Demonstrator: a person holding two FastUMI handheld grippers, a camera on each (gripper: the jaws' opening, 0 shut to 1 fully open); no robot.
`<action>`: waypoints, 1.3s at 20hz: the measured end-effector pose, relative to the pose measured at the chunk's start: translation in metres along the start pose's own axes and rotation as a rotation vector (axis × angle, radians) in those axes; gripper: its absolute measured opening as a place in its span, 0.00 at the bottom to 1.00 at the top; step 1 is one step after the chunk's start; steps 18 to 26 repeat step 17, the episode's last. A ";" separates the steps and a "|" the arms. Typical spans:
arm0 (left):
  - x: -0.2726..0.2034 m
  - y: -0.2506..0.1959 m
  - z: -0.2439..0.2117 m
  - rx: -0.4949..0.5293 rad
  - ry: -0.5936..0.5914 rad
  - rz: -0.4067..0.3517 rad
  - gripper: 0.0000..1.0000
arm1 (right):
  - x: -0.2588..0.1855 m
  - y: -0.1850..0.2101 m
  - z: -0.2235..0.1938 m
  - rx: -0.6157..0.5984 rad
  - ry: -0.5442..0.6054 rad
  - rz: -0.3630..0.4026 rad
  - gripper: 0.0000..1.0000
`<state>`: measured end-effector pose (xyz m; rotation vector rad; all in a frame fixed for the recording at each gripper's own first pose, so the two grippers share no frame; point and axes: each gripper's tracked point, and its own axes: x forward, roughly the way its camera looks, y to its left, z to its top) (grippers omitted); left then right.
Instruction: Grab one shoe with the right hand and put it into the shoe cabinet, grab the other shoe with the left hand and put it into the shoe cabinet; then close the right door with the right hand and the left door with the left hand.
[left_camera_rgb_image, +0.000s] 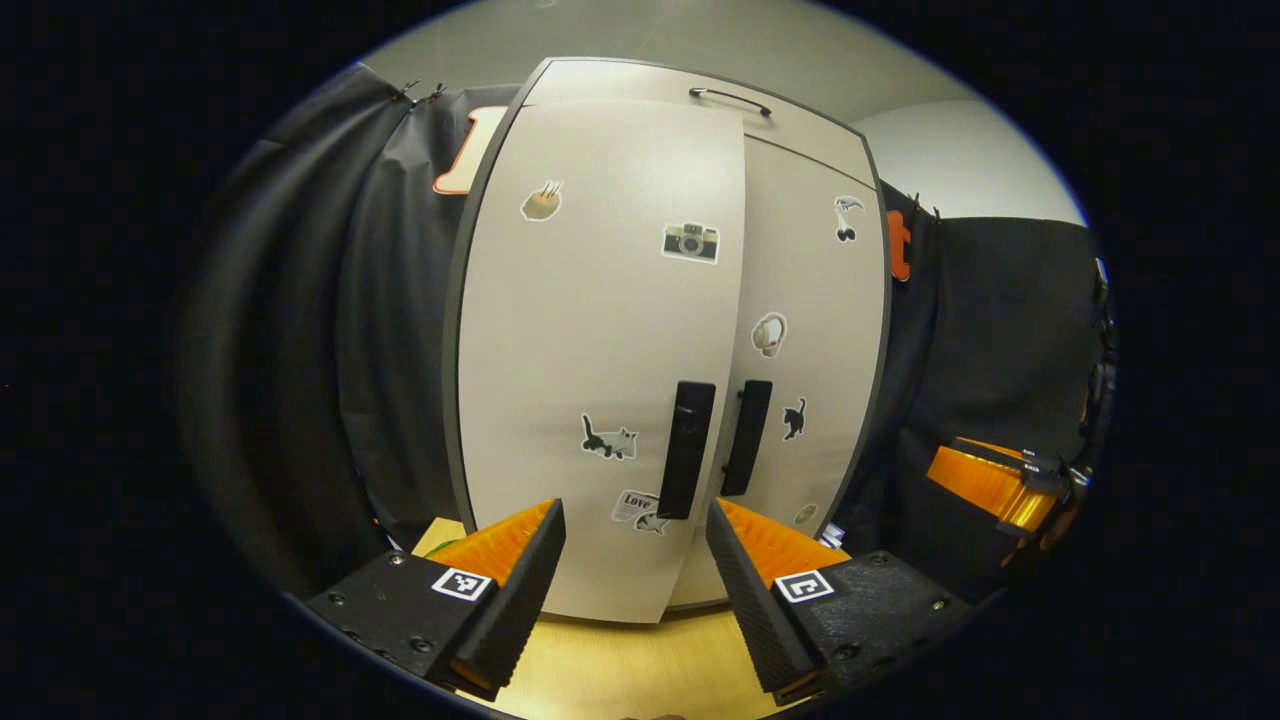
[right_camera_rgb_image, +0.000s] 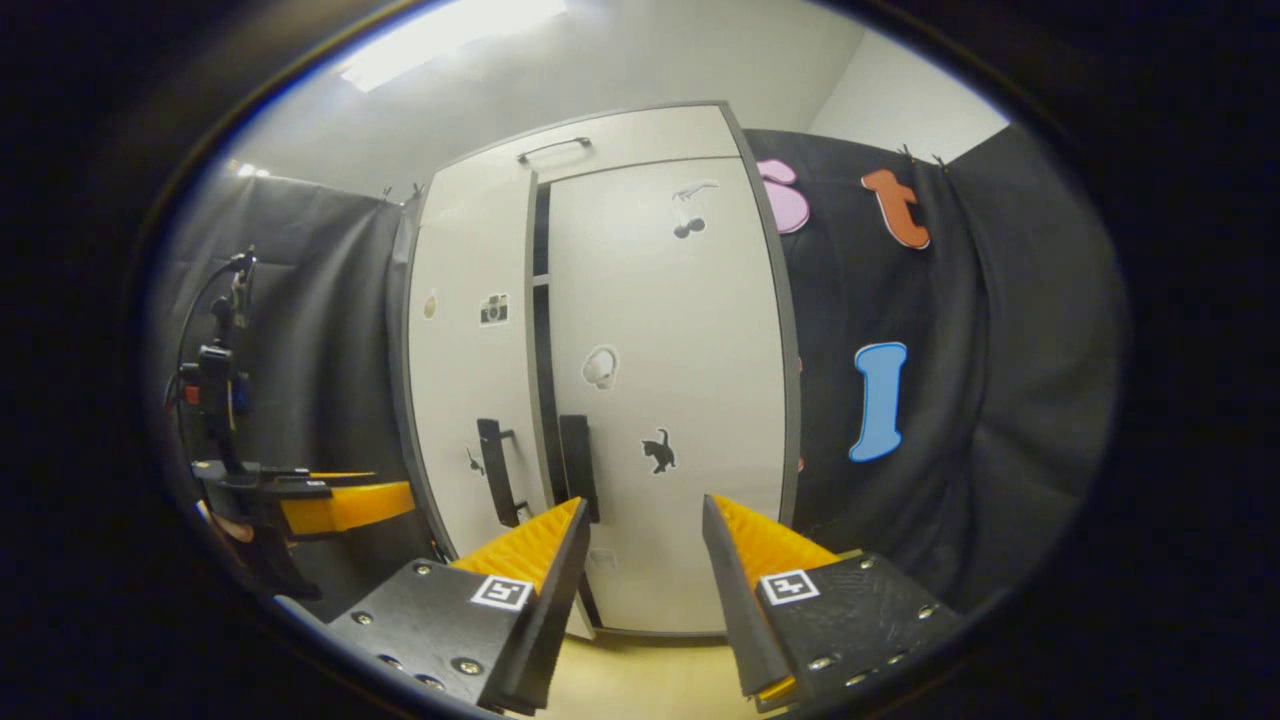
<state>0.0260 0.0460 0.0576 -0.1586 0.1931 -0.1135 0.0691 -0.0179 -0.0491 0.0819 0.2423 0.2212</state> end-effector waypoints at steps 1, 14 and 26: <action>-0.001 -0.002 0.005 0.001 -0.010 0.008 0.88 | 0.000 0.000 0.002 -0.003 -0.002 -0.005 0.64; -0.033 -0.026 0.091 0.122 -0.173 0.132 0.95 | -0.016 0.022 0.098 0.006 -0.165 -0.071 0.93; -0.037 -0.028 0.097 0.110 -0.193 0.151 0.95 | -0.022 0.022 0.114 0.029 -0.205 -0.078 0.97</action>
